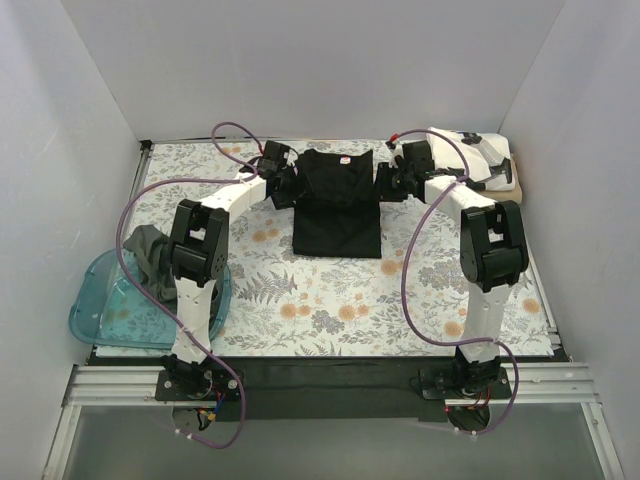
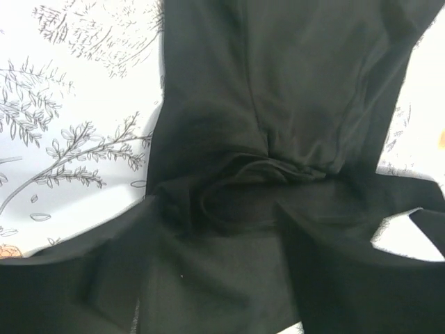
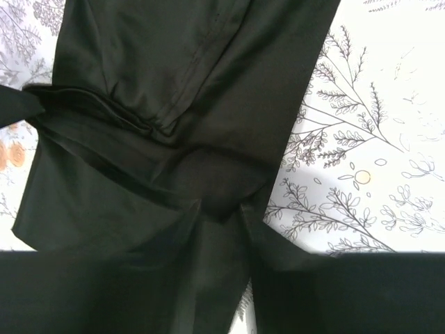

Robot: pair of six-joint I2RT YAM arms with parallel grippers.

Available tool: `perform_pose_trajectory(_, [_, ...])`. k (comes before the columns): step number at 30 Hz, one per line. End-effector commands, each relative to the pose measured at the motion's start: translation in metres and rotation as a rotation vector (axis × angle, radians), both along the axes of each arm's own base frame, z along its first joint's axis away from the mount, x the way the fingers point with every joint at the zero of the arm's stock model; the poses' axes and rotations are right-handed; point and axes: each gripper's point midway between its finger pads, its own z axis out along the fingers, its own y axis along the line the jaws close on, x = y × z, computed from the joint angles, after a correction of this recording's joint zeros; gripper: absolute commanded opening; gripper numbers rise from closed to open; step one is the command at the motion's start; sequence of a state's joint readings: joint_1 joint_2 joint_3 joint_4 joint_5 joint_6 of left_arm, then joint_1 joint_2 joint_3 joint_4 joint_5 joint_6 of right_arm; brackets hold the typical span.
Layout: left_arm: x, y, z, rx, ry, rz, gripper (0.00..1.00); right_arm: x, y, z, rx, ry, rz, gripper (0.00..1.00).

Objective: Fold and stack the t-shirts
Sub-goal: Fold the tshirt

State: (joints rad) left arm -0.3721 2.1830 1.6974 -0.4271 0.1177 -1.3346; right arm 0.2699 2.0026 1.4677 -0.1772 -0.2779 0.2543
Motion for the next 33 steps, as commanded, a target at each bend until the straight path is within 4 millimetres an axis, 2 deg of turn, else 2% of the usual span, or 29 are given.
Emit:
perform_pose_trajectory(1, [0.011,-0.006,0.038,-0.031,-0.086,-0.05,0.72,0.014,0.01,0.029,0.037,-0.102,0.107,0.47])
perform_pose_trajectory(3, [0.006,-0.002,0.048,-0.032,-0.099,-0.048,0.78,0.012,0.009,0.038,0.031,-0.122,0.112,0.56])
perform_pose_trajectory(5, [-0.001,0.0,0.053,-0.033,-0.105,-0.046,0.85,0.002,0.008,0.045,0.035,-0.13,0.122,0.72])
perform_pose_trajectory(6, [-0.01,0.003,0.061,-0.037,-0.111,-0.044,0.86,-0.002,0.006,0.046,0.034,-0.128,0.123,0.84])
perform_pose_trajectory(7, [-0.016,0.004,0.061,-0.039,-0.105,-0.041,0.87,-0.007,0.007,0.056,0.042,-0.145,0.127,0.95])
perform_pose_trajectory(8, [-0.022,0.008,0.065,-0.043,-0.105,-0.033,0.88,-0.012,0.006,0.058,0.042,-0.146,0.129,0.98])
perform_pose_trajectory(9, [-0.038,0.013,0.064,-0.041,-0.092,-0.028,0.88,-0.022,0.005,0.052,0.042,-0.126,0.135,0.98])
perform_pose_trajectory(11, [-0.053,0.018,0.068,-0.061,-0.088,-0.001,0.89,-0.038,0.01,0.06,0.047,-0.138,0.157,0.98])
perform_pose_trajectory(12, [-0.061,0.021,0.065,-0.068,-0.084,0.002,0.89,-0.051,0.011,0.05,0.041,-0.11,0.166,0.98])
perform_pose_trajectory(13, [-0.082,0.027,0.063,-0.077,-0.069,0.006,0.89,-0.061,0.011,0.046,0.038,-0.096,0.172,0.98])
perform_pose_trajectory(14, [-0.093,0.029,0.057,-0.091,-0.049,0.016,0.9,-0.073,0.015,0.052,0.045,-0.103,0.179,0.98])
perform_pose_trajectory(15, [-0.102,0.031,0.057,-0.102,-0.046,0.018,0.9,-0.083,0.016,0.05,0.047,-0.093,0.182,0.98])
perform_pose_trajectory(16, [-0.121,0.034,0.05,-0.116,-0.027,0.009,0.9,-0.102,0.011,0.03,0.033,-0.038,0.17,0.98])
perform_pose_trajectory(17, [-0.128,0.033,0.05,-0.126,-0.024,0.006,0.9,-0.11,0.012,0.037,0.048,-0.048,0.154,0.98])
perform_pose_trajectory(18, [-0.134,0.034,0.048,-0.126,-0.024,0.006,0.91,-0.119,0.011,0.033,0.048,-0.041,0.146,0.98])
perform_pose_trajectory(19, [-0.145,0.039,0.042,-0.12,-0.013,0.013,0.91,-0.134,0.005,0.017,0.036,-0.008,0.131,0.98])
perform_pose_trajectory(20, [-0.149,0.039,0.041,-0.129,-0.006,0.016,0.91,-0.14,0.004,0.023,0.054,-0.017,0.108,0.98])
perform_pose_trajectory(23, [-0.162,0.037,0.033,-0.146,0.014,0.003,0.92,-0.157,-0.005,0.012,0.052,0.007,0.068,0.98])
perform_pose_trajectory(27, [-0.161,0.033,0.024,-0.157,0.023,-0.008,0.89,-0.162,-0.009,0.001,0.056,0.043,0.026,0.98])
perform_pose_trajectory(33, [-0.152,0.029,0.008,-0.144,0.053,-0.019,0.69,-0.154,-0.009,-0.011,0.053,0.099,-0.025,0.96])
